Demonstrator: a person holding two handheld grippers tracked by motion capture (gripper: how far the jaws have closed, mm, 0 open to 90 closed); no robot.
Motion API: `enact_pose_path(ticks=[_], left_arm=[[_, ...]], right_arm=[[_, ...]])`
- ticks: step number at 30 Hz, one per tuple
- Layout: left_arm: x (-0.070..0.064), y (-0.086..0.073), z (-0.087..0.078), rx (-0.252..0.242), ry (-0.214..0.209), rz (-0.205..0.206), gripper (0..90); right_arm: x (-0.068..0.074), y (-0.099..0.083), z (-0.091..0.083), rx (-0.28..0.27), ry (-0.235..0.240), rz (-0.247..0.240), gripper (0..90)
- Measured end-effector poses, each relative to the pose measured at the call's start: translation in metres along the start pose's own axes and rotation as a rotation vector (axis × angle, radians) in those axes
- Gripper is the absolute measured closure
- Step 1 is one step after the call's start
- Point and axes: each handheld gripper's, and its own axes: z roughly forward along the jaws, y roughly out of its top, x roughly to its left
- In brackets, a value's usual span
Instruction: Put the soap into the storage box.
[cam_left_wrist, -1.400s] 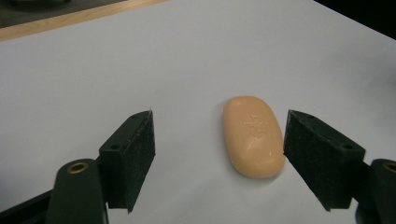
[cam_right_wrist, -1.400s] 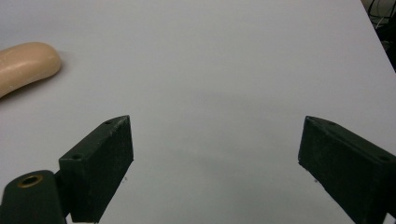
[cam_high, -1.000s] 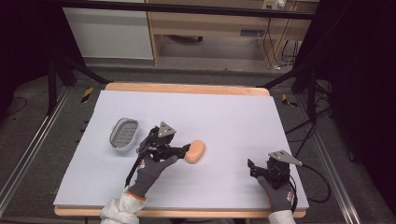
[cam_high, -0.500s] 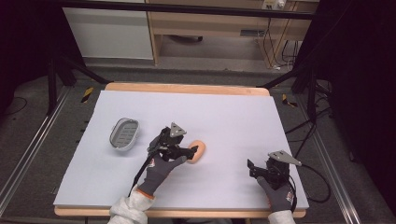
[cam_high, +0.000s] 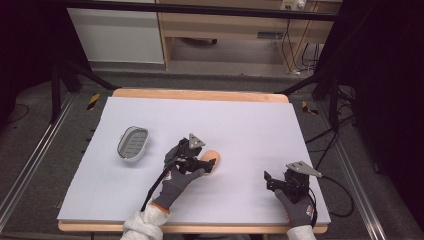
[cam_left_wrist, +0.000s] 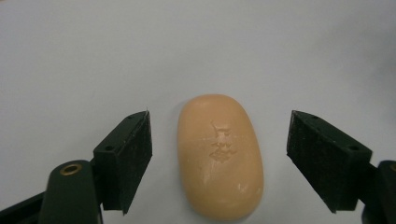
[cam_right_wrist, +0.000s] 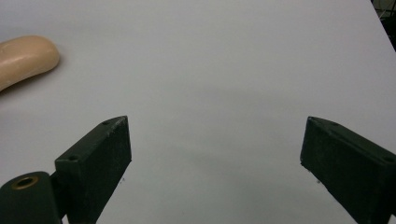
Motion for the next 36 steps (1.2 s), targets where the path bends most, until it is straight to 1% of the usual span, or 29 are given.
enact_pose_path(ticks=[1, 5, 15, 17, 18, 25, 30, 31, 36], left_arm=[[0.000, 0.000, 0.001, 0.007, 0.001, 0.004, 21.4], [-0.003, -0.001, 0.006, 0.028, 0.008, 0.015, 20.9], [-0.004, -0.003, 0.022, 0.075, 0.030, 0.021, 20.3], [-0.004, -0.004, 0.025, 0.082, 0.027, 0.017, 20.6], [-0.004, -0.005, 0.026, 0.093, 0.030, 0.029, 20.7], [-0.006, -0.006, 0.034, 0.117, 0.025, 0.033, 20.9], [-0.007, -0.006, 0.039, 0.125, 0.028, 0.027, 24.3], [-0.007, -0.006, 0.040, 0.132, 0.034, 0.029, 24.6], [-0.007, -0.007, 0.044, 0.144, 0.035, 0.022, 27.6]], right_arm=[[0.000, 0.000, 0.001, -0.001, -0.005, -0.004, 8.9], [0.000, 0.000, 0.000, -0.002, -0.002, 0.002, 8.7], [0.001, 0.000, 0.001, 0.005, -0.001, -0.002, 8.6], [0.001, 0.000, 0.001, 0.005, -0.002, -0.003, 8.5], [0.001, 0.000, 0.001, 0.005, -0.001, -0.002, 8.5], [0.001, 0.000, 0.002, 0.013, 0.000, 0.000, 8.5], [0.002, -0.001, 0.002, 0.012, 0.009, -0.002, 8.4], [0.003, -0.001, 0.003, 0.015, 0.010, -0.004, 8.4], [0.003, -0.001, 0.003, 0.017, 0.009, -0.005, 8.4]])
